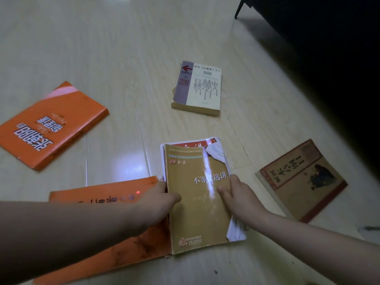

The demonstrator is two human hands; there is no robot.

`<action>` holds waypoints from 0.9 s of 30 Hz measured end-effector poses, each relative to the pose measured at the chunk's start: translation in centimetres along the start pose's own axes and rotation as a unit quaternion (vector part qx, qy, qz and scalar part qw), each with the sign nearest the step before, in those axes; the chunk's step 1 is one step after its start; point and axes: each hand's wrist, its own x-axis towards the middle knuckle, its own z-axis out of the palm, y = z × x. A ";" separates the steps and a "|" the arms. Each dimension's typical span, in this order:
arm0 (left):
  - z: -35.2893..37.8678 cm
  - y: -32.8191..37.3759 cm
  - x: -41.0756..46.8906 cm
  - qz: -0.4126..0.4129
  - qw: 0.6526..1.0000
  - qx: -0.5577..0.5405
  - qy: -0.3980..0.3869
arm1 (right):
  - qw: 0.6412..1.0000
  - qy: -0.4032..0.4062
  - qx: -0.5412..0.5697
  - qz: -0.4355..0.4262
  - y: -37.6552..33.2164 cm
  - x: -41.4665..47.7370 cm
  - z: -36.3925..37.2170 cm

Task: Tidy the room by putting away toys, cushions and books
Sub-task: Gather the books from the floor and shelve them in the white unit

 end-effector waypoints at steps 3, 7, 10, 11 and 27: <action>0.1 -0.6 -0.5 -0.001 1.000 -0.013 0.025 | 1.000 -0.007 -0.019 -0.018 0.0 -0.2 0.1; 0.2 -0.5 -0.7 0.000 0.999 0.014 0.040 | 1.000 -0.003 -0.020 -0.016 -0.1 0.0 0.3; 0.1 0.1 -0.3 -0.017 0.999 -0.003 0.039 | 1.000 -0.003 -0.026 -0.003 0.1 0.3 0.2; 0.1 0.3 -0.2 -0.021 0.999 -0.006 0.039 | 1.000 0.000 -0.030 -0.002 0.1 0.5 0.1; 1.7 1.7 1.4 -0.046 0.998 0.017 0.050 | 0.996 -0.022 0.006 0.090 1.6 1.8 -0.2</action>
